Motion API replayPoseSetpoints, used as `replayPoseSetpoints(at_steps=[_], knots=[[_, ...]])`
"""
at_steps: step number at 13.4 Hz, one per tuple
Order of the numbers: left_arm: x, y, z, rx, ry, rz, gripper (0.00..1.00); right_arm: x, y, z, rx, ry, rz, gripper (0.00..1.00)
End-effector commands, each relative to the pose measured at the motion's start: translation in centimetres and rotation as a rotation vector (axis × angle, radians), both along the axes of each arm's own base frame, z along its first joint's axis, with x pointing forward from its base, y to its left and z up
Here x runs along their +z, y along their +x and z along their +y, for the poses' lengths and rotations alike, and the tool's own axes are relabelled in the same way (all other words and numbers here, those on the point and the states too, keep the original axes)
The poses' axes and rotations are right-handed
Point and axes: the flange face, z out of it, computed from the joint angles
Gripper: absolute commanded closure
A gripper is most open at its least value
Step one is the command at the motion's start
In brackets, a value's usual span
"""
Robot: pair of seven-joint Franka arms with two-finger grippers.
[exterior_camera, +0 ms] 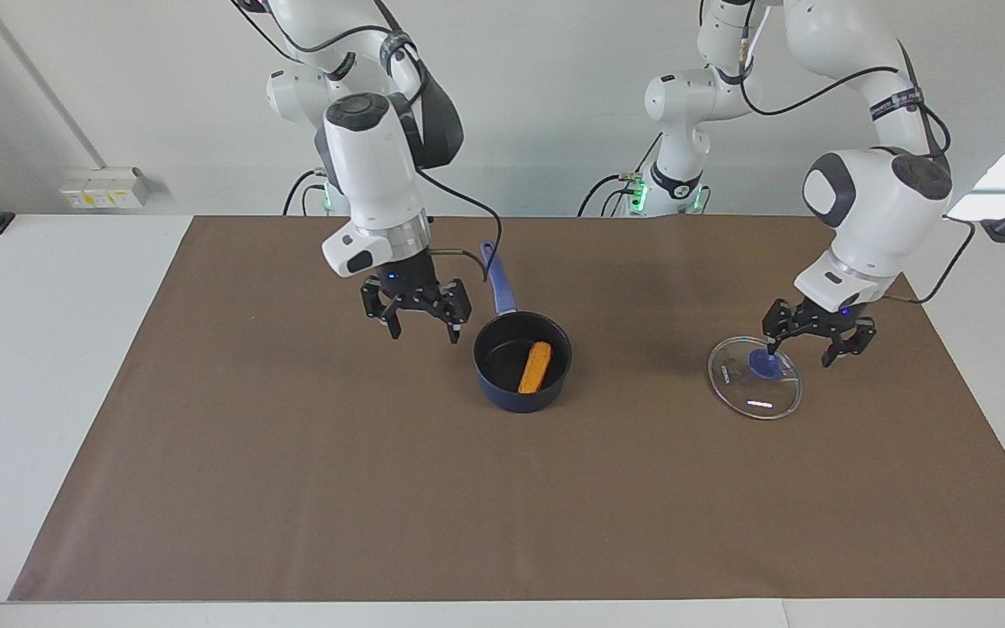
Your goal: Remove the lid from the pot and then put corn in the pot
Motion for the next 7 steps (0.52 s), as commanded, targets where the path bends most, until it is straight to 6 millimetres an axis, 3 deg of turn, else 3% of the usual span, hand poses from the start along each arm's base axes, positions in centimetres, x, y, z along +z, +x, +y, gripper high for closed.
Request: replayPoseSetpoints(at_steps=[1, 3, 4, 7], knots=[[6.5, -0.3, -1.1, -0.022, 0.050, 0.011, 0.00, 2.1, -1.6, -3.2, 0.050, -0.041, 0.020, 0.00], [10.8, -1.4, -1.1, -0.016, 0.052, 0.033, 0.00, 4.5, -2.9, -4.5, 0.031, -0.051, 0.014, 0.00], [12.0, -2.0, -0.8, -0.012, 0.052, 0.050, 0.00, 5.7, -3.7, -4.9, 0.031, -0.056, 0.012, 0.00], [12.9, -3.2, -0.9, -0.009, 0.040, 0.107, 0.00, 8.4, -5.0, -5.9, 0.044, -0.074, 0.041, 0.00]])
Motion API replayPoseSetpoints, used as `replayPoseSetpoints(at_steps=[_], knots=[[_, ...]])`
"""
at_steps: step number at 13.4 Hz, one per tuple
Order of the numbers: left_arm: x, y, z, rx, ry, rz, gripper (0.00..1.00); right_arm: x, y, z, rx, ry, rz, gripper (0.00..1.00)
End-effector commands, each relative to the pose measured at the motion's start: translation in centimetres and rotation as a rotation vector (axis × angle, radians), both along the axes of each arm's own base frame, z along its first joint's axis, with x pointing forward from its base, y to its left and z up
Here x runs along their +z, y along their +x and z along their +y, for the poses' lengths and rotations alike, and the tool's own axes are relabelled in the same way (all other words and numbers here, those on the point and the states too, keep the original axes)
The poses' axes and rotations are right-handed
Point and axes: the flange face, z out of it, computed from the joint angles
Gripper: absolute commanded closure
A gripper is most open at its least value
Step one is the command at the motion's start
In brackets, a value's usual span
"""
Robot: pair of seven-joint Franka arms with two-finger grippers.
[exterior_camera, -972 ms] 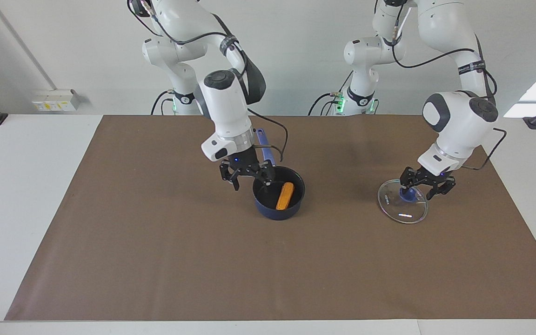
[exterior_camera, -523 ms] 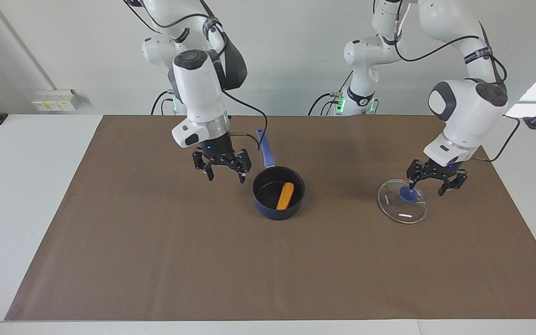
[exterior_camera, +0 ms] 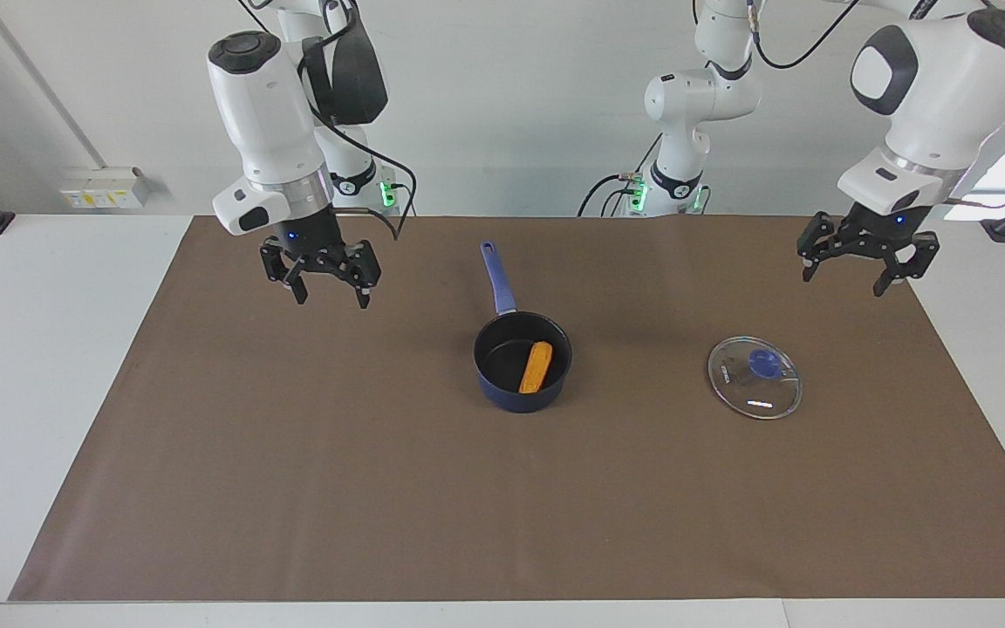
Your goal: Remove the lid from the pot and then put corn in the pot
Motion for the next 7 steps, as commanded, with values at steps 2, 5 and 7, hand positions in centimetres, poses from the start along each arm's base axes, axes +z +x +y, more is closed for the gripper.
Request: replayPoseSetpoints(at_steps=[2, 5, 7], knots=[[1.8, -0.8, -0.2, 0.022, 0.004, 0.032, 0.00, 3.9, -0.8, -3.0, 0.044, -0.029, 0.004, 0.00], [2.7, -1.3, -1.8, 0.002, 0.005, 0.032, 0.00, 5.8, -1.1, -6.2, 0.113, -0.044, 0.018, 0.00], [2.8, -1.4, -2.1, 0.013, 0.002, 0.038, 0.00, 5.8, -1.3, -9.9, 0.161, -0.056, 0.039, 0.00]])
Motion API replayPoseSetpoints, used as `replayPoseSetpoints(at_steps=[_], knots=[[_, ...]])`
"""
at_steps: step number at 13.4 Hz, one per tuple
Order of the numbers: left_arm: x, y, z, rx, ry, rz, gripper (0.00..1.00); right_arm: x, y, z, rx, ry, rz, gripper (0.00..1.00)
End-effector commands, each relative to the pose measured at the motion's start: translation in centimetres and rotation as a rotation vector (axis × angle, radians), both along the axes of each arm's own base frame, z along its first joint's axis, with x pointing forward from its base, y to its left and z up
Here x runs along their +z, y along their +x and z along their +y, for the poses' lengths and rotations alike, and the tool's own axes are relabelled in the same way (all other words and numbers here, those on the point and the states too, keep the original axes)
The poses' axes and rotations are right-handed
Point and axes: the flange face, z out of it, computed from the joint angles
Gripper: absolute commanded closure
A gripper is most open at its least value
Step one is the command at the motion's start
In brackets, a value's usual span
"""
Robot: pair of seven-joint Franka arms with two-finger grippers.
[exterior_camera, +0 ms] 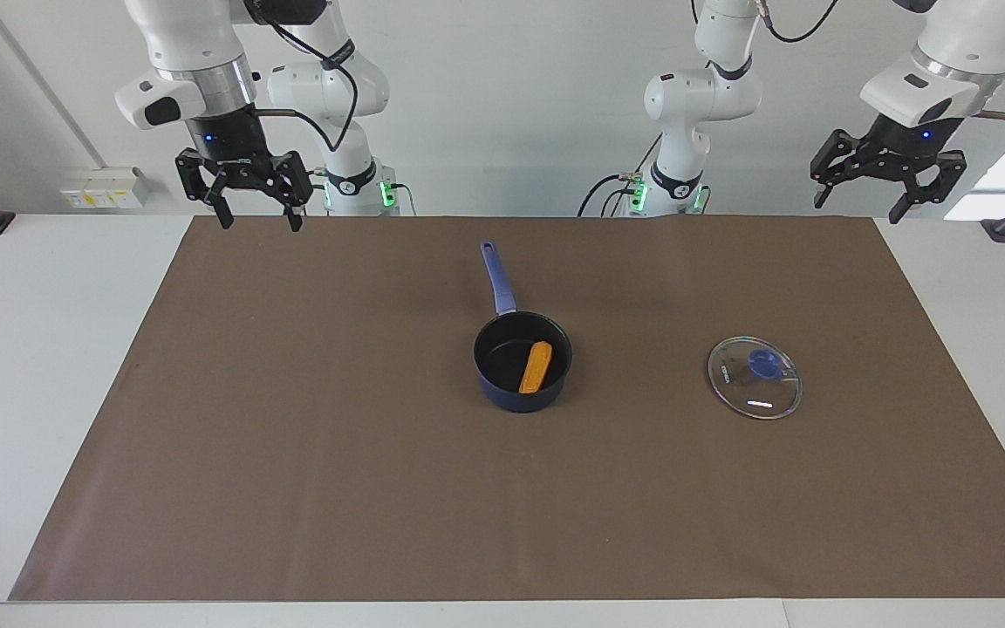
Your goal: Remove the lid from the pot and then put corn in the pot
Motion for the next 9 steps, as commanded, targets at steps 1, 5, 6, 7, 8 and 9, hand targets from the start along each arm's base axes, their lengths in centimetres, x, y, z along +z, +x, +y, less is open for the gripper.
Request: replayPoseSetpoints(at_steps=[1, 5, 6, 7, 8, 9], knots=[[0.8, -0.3, -0.1, 0.025, 0.003, 0.011, 0.00, 0.3, -0.1, -4.5, 0.064, -0.022, 0.026, 0.00], [1.0, -0.4, 0.1, 0.031, -0.002, 0.009, 0.00, 0.4, -1.2, -6.4, 0.059, -0.018, 0.057, 0.00], [0.9, -0.3, 0.4, 0.036, -0.012, 0.011, 0.00, 0.3, -1.2, -6.3, 0.063, -0.017, 0.059, 0.00], [0.8, -0.2, 0.5, 0.039, -0.014, 0.010, 0.00, 0.2, -1.3, -6.3, 0.064, -0.018, 0.063, 0.00], [0.9, -0.2, 0.3, 0.036, -0.014, 0.005, 0.00, 0.2, -1.3, -6.3, 0.064, -0.016, 0.065, 0.00], [0.9, -0.3, 0.7, 0.042, -0.014, 0.005, 0.00, 0.2, -1.4, -6.4, 0.063, -0.016, 0.065, 0.00]])
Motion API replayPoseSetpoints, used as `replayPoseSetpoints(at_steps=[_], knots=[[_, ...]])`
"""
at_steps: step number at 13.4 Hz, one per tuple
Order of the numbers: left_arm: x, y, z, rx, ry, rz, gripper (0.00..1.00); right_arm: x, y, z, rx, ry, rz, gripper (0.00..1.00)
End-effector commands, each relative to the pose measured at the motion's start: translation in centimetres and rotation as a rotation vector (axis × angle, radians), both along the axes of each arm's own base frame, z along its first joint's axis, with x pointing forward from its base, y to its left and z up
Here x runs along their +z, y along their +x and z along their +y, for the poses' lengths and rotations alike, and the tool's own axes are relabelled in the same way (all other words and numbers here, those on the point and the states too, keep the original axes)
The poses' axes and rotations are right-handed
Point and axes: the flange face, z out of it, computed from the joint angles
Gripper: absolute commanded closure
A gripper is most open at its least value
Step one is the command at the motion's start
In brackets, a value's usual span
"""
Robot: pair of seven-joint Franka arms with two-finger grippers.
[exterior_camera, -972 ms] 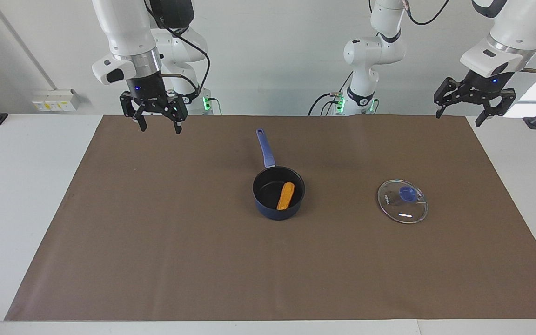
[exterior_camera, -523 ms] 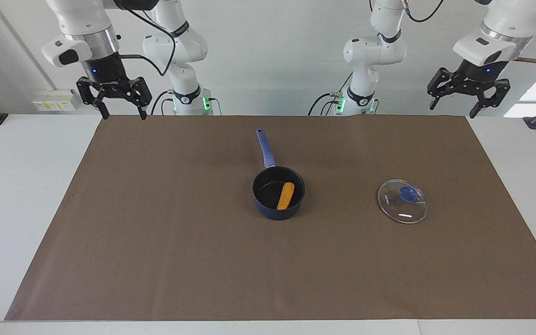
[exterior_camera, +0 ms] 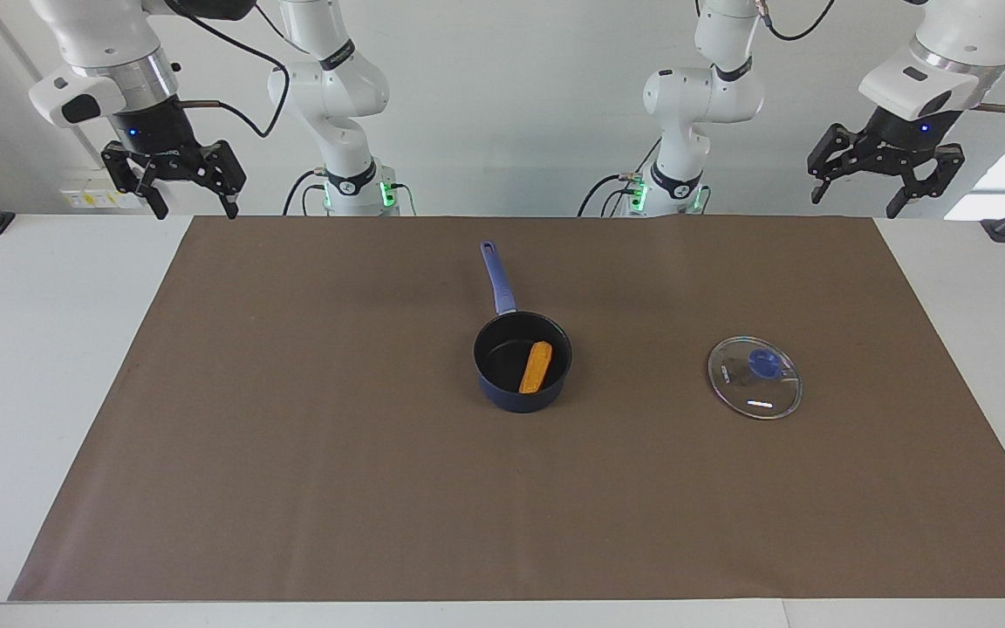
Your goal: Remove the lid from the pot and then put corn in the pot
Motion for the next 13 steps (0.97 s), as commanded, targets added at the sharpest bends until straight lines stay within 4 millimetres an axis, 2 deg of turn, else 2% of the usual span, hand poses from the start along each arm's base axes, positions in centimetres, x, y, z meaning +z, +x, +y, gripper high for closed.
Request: replayPoseSetpoints(at_steps=[1, 2, 3, 6, 9, 11, 13], knots=[[1.4, -0.7, 0.4, 0.017, -0.011, -0.015, 0.00, 0.4, -0.6, -0.1, 0.021, -0.007, 0.013, 0.00], [2.1, -1.4, 0.5, 0.018, -0.012, -0.030, 0.00, 0.4, -0.6, 0.2, 0.029, -0.007, 0.013, 0.00], [1.8, -1.5, 0.4, 0.015, -0.011, -0.020, 0.00, 0.4, -0.6, 0.9, 0.040, -0.006, 0.013, 0.00], [1.8, -1.5, 0.1, 0.009, -0.011, -0.020, 0.00, 0.4, -0.6, 0.4, 0.031, -0.006, 0.013, 0.00], [1.8, -1.8, 0.3, 0.013, -0.011, -0.012, 0.00, 0.5, -0.6, 0.7, 0.028, 0.005, 0.014, 0.00], [1.7, -1.9, 0.5, 0.016, -0.012, -0.009, 0.00, -0.1, -1.5, 0.4, 0.022, 0.023, 0.100, 0.00], [1.7, -2.0, 0.6, 0.018, -0.012, -0.009, 0.00, 1.0, -2.2, 0.0, 0.017, 0.017, 0.118, 0.00]])
